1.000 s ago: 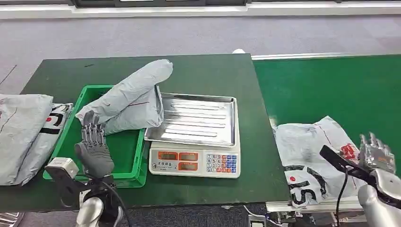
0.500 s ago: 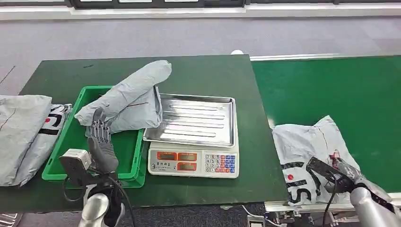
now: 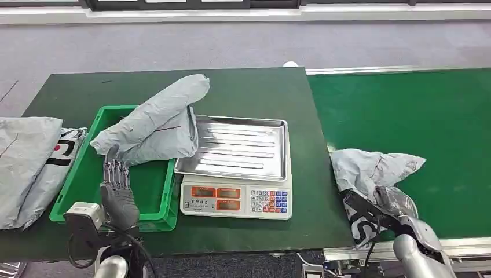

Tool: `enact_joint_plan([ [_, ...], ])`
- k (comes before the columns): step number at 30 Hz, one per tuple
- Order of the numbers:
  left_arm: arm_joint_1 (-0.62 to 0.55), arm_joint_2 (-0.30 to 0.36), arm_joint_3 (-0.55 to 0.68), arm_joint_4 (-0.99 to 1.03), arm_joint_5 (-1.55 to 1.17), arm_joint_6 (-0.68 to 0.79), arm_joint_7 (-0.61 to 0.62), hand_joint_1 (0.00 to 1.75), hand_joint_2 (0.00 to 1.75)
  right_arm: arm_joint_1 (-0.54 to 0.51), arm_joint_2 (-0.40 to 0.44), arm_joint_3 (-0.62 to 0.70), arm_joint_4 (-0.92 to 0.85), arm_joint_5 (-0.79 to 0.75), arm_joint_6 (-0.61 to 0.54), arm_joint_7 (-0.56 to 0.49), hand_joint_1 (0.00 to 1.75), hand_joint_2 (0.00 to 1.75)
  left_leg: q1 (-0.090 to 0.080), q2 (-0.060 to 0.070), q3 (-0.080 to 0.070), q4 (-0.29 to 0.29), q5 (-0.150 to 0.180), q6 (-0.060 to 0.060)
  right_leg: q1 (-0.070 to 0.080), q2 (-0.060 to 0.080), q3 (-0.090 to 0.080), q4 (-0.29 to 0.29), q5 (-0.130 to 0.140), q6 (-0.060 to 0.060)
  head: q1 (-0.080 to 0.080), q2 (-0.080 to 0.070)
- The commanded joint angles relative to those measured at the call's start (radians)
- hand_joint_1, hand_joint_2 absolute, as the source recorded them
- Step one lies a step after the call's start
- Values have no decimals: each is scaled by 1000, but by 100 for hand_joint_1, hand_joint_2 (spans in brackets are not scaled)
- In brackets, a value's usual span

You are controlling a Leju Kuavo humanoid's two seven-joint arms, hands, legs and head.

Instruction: Moved the parcel from conveyor to table for the left to box.

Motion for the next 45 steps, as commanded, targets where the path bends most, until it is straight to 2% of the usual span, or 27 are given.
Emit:
enact_joint_plan([
  [1,1,-8,41,19,-3,-5,0,0,0,8,46,5,-98,-5,1,5,175,175,0,1,1,-2,0,0,0,1,0,-2,0,0,0,0],
  [3,-6,-9,42,27,-4,-6,-3,0,0,7,61,-21,-115,-9,-72,-14,175,175,-1,1,0,-2,0,0,-1,1,0,-2,0,0,0,0],
  [4,-16,-14,42,36,-2,-7,-11,0,0,7,82,-54,-167,-13,-143,-23,175,175,-1,2,0,-3,0,1,-1,2,0,-2,1,1,0,0],
  [6,-45,-19,37,59,3,-8,-18,0,0,22,102,-95,-281,-12,-204,-15,175,175,-1,2,-2,-2,1,1,-2,2,-3,-1,1,1,0,0],
  [10,-121,-12,11,149,21,-3,-26,0,0,148,130,-196,-522,-129,-320,-84,175,175,-1,-5,-3,-2,1,1,-3,-4,-3,-1,-1,0,0,0],
  [12,-174,-5,-1,201,36,6,-36,0,0,181,143,-249,-582,-290,-364,-186,175,175,-1,-8,-3,-1,1,1,-2,-8,-2,-1,-1,1,0,0],
  [14,-229,-3,-12,257,50,12,-40,0,0,188,150,-307,-617,-536,-343,-318,175,175,-1,-12,-3,-2,2,1,-3,-12,-1,-1,-2,1,0,0],
  [17,-276,-1,-27,322,67,15,-51,0,0,212,160,-373,-699,-734,-344,-446,175,175,-1,-11,-4,-2,2,2,-3,-11,-2,-1,-1,2,0,0],
  [20,-283,-2,-35,345,84,6,-67,0,0,277,160,-408,-833,-786,-384,-494,175,175,-3,-12,-4,-1,1,2,-4,-11,-2,0,-2,2,0,0],
  [22,-287,-1,-35,345,92,-2,-69,0,0,284,154,-414,-874,-808,-389,-508,175,175,-3,-11,-4,-1,1,2,-5,-10,-2,0,-2,2,0,0],
  [26,-284,-3,-26,335,93,12,-74,0,0,237,92,-372,-850,-815,-403,-514,175,175,-3,-7,-4,-1,0,2,-5,-7,-3,0,-2,2,0,0],
  [31,-273,-2,-28,327,91,16,-74,0,0,208,77,-326,-803,-782,-427,-528,175,175,-3,-3,-3,-1,1,2,-5,-3,-3,-1,-1,2,0,0],
  [37,-267,0,-63,350,78,13,-87,0,0,-51,68,-121,-483,-655,-463,-481,175,175,-2,6,-1,-2,0,2,-4,6,-2,-2,2,2,0,0],
  [39,-284,-5,-78,366,82,5,-85,0,0,-222,61,-55,-248,-617,-433,-436,175,175,-2,10,0,-2,0,2,-4,9,-3,-2,3,3,0,0],
  [41,-289,-5,-94,361,90,6,-93,0,0,-383,92,-1,1,-591,-425,-454,175,175,-2,14,0,-1,0,2,-4,14,-4,-2,5,4,0,0],
  [43,-286,0,-108,348,105,3,-120,0,0,-488,137,45,167,-582,-407,-464,175,175,-1,11,-1,-1,2,3,-3,11,-4,-1,6,4,0,0],
  [44,-285,5,-118,339,109,5,-144,0,0,-541,178,81,261,-568,-409,-475,175,175,-2,17,-1,-2,4,3,-4,16,-6,-2,9,3,0,0],
  [45,-285,7,-122,336,108,6,-149,0,0,-553,200,94,283,-561,-417,-473,175,175,-2,13,-1,-1,3,3,-4,13,-6,0,8,3,0,0],
])
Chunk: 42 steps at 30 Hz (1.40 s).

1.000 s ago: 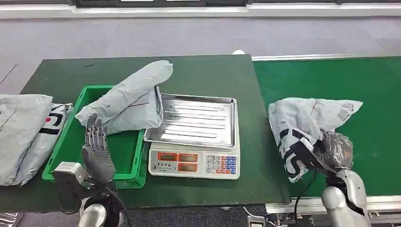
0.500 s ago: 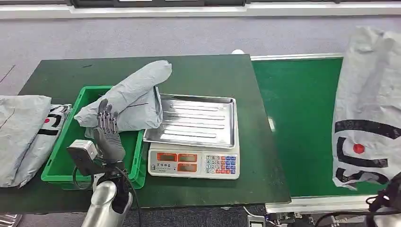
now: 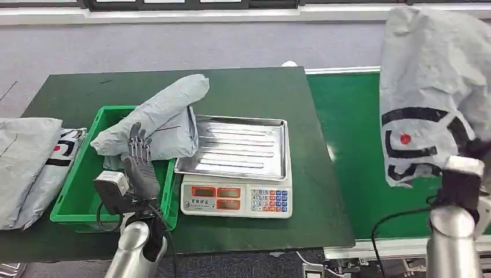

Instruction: Moved the parcel from conveyor to table for the left to box.

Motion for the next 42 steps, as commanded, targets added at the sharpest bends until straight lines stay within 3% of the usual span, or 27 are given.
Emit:
enact_joint_plan([
  [1,-37,33,-93,38,28,-11,-82,0,0,-448,148,283,769,52,24,-29,175,175,1,10,2,-2,2,1,1,10,-2,-2,5,-1,0,0],
  [6,-52,33,-106,23,17,-11,-107,0,0,-446,186,314,790,68,20,-22,175,175,0,1,0,-3,6,-2,1,2,-2,-2,4,-2,0,0],
  [10,-40,48,-143,-125,-22,-33,-112,0,0,-435,235,364,789,108,81,-10,175,175,0,-4,-3,-1,5,-2,2,-3,-4,0,3,-2,0,0],
  [24,-63,44,-136,-154,-31,-115,-112,0,0,-463,269,417,804,65,168,-31,175,175,1,-7,-8,0,6,-2,1,-6,-7,1,2,-1,0,0],
  [25,-67,46,-136,-144,-1,-175,-112,0,0,-462,272,438,798,67,194,-25,175,175,1,-7,-7,-1,6,-2,1,-6,-7,1,3,-2,0,0],
  [31,-64,36,-128,-144,-32,-135,-112,0,0,-461,280,453,808,82,213,2,175,175,1,-8,-7,-1,6,-2,1,-7,-7,1,2,-2,0,0],
  [32,-63,36,-128,-145,-32,-136,-112,0,0,-461,286,470,816,106,190,28,63,175,0,-8,-7,-2,6,-2,1,-8,-7,0,2,-2,0,0],
  [33,-60,35,-127,-147,-32,-135,-112,0,0,-461,291,475,816,119,166,36,0,175,1,-7,-7,-2,6,-2,1,-7,-7,0,3,-2,0,0],
  [41,-33,22,-125,-143,-35,-138,-112,0,0,-442,310,501,825,151,120,8,0,175,1,-7,-5,-3,6,-2,1,-6,-5,-2,3,-2,0,0],
  [42,-33,21,-123,-140,-36,-138,-112,0,0,-441,312,502,823,151,116,-5,0,0,1,-8,-7,-1,5,-2,1,-7,-6,0,2,-1,0,0],
])
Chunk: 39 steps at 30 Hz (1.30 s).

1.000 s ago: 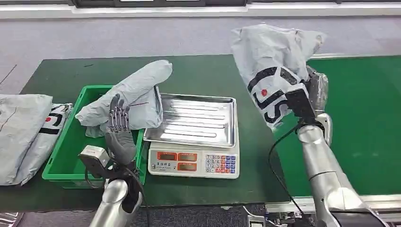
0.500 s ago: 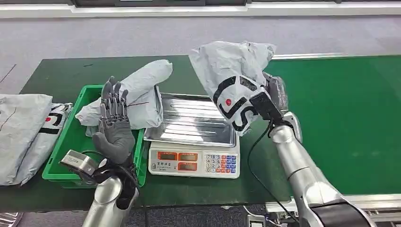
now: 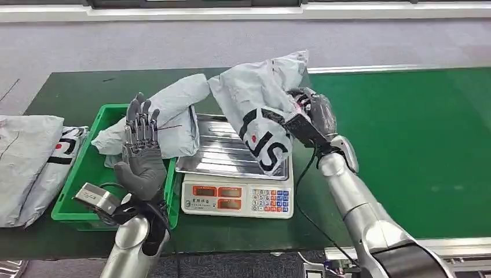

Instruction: Moved the parcel from conveyor to table for the left to box.

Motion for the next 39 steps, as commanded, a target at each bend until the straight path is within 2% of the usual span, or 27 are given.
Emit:
enact_joint_plan([
  [1,-3,6,-11,61,-2,-2,3,0,0,-27,37,73,86,9,-22,-60,0,0,0,1,2,-2,1,0,0,1,2,-2,1,0,0,0],
  [6,0,-1,0,70,-3,17,3,0,0,-7,58,98,48,7,-1,-89,0,0,0,2,2,-2,1,0,0,2,1,-2,1,-1,0,0],
  [12,42,-22,26,40,0,110,3,0,0,71,58,107,-53,-39,4,-145,0,0,0,1,2,-2,0,0,0,2,1,-2,1,0,0,0],
  [16,42,-22,26,40,0,110,3,0,0,71,58,107,-53,-39,4,-145,0,0,0,1,1,-2,0,0,0,1,0,-1,1,0,0,0],
  [18,61,-30,29,7,-10,178,3,0,0,98,56,96,-93,-76,26,-162,0,0,0,1,0,-1,0,0,0,1,0,-1,1,0,0,0],
  [19,61,-30,29,7,-10,178,3,0,0,98,56,96,-93,-76,26,-162,0,0,0,1,0,-1,1,0,0,1,0,-1,1,0,0,0],
  [20,67,-47,36,8,-34,285,3,0,0,118,53,94,-115,-76,8,-153,0,0,0,1,0,-1,0,0,0,1,0,-1,1,0,0,0],
  [21,65,-49,30,20,-38,314,3,0,0,130,52,92,-125,-81,8,-149,0,0,0,1,0,-2,1,0,0,1,0,-2,1,0,0,0],
  [29,58,-43,17,37,-28,330,3,0,0,139,46,93,-135,-82,8,-141,0,0,0,1,1,-2,1,0,0,1,0,-2,1,0,0,0],
  [33,54,-32,-6,42,-32,417,3,0,0,161,38,82,-141,-110,94,-77,0,0,0,-1,0,-1,0,0,0,0,0,-1,0,0,0,0],
  [34,56,-26,-10,43,-31,424,3,0,0,171,33,86,-158,-116,139,-39,0,0,0,-1,1,-3,1,0,0,-1,1,-3,1,0,0,0],
  [37,43,-4,-27,64,-53,431,17,0,0,256,11,79,-324,-154,158,-44,0,0,0,-1,1,-3,1,0,0,-1,2,-3,1,0,0,0],
  [39,17,19,-54,106,-106,404,63,0,0,359,-12,64,-530,-266,219,-41,0,0,0,-4,1,-3,1,0,0,-4,2,-3,0,-1,0,0],
])
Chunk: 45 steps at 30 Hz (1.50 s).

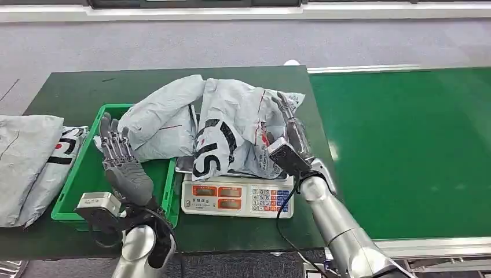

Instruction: Moved the parcel from conveyor to table for the left to box.

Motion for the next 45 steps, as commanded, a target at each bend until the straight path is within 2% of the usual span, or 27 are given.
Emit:
enact_joint_plan([
  [1,-66,73,-60,132,-75,-41,88,0,0,230,-81,-10,-458,-185,89,0,0,0,0,-5,1,-2,1,0,0,-6,2,-2,-1,0,0,0],
  [5,-141,89,-113,204,-191,-113,89,0,0,482,-116,-13,-872,-266,51,-75,0,0,0,-7,0,-2,1,0,0,-7,1,-2,-1,0,0,0],
  [7,-201,88,-156,249,-300,-179,130,0,0,573,-129,-15,-1005,-292,85,-102,0,0,0,-10,0,-2,1,0,0,-11,3,-3,-3,-1,0,0],
  [8,-227,85,-174,284,-379,-182,181,0,0,612,-132,-26,-1048,-292,90,-110,0,175,0,-11,-2,-1,1,0,0,-11,1,-2,-3,0,0,0],
  [9,-243,70,-182,307,-455,-198,203,0,0,655,-136,-43,-1093,-298,107,-140,0,175,0,-13,-3,-1,1,1,0,-14,1,-2,-3,0,0,0],
  [12,-270,53,-195,342,-498,-245,229,0,0,678,-142,-61,-1131,-323,151,-169,0,175,-1,-12,-2,-2,0,2,0,-12,2,-3,-3,0,0,0],
  [17,-267,59,-195,339,-512,-249,233,0,0,658,-131,-66,-1116,-323,159,-169,0,175,-1,-1,-2,-1,-1,1,-1,-2,-1,-2,-1,0,0,0],
  [20,-309,50,-234,383,-620,-285,279,0,0,652,-161,-35,-1158,-328,175,-169,0,175,-1,-1,-1,-1,0,1,-1,-3,-1,-2,-1,0,0,0],
  [22,-375,39,-272,489,-720,-296,331,0,0,635,-183,-14,-1147,-345,195,-169,0,175,-1,-3,-2,0,0,1,-1,-4,-1,-2,-1,0,0,0],
  [26,-388,35,-276,516,-728,-301,332,0,0,630,-183,-14,-1144,-352,198,-169,0,175,-1,0,0,-1,1,1,-1,-1,1,-2,0,0,0,0],
  [31,-540,-14,-319,892,-896,-267,433,0,0,563,-176,4,-1071,-373,287,-169,0,175,-1,-1,1,-2,1,1,-1,-2,2,-3,1,0,0,0],
  [41,-550,-18,-319,909,-902,-266,435,0,0,558,-173,4,-1066,-372,287,-169,0,175,-1,2,1,-2,0,1,-1,1,1,-2,1,0,0,0],
  [42,-576,-32,-323,951,-924,-267,464,0,0,552,-173,8,-1063,-369,294,-169,0,175,-1,2,1,-1,0,1,-1,1,1,-2,1,0,0,0],
  [43,-604,-46,-323,1001,-949,-262,489,0,175,541,-172,12,-1053,-367,301,-169,0,175,-1,2,1,-2,0,1,-1,1,1,-3,1,0,0,0],
  [45,-661,-68,-312,1074,-974,-239,528,0,175,516,-171,22,-1033,-367,306,-169,0,175,-1,2,0,-1,1,1,-1,1,1,-2,2,0,0,0],
])
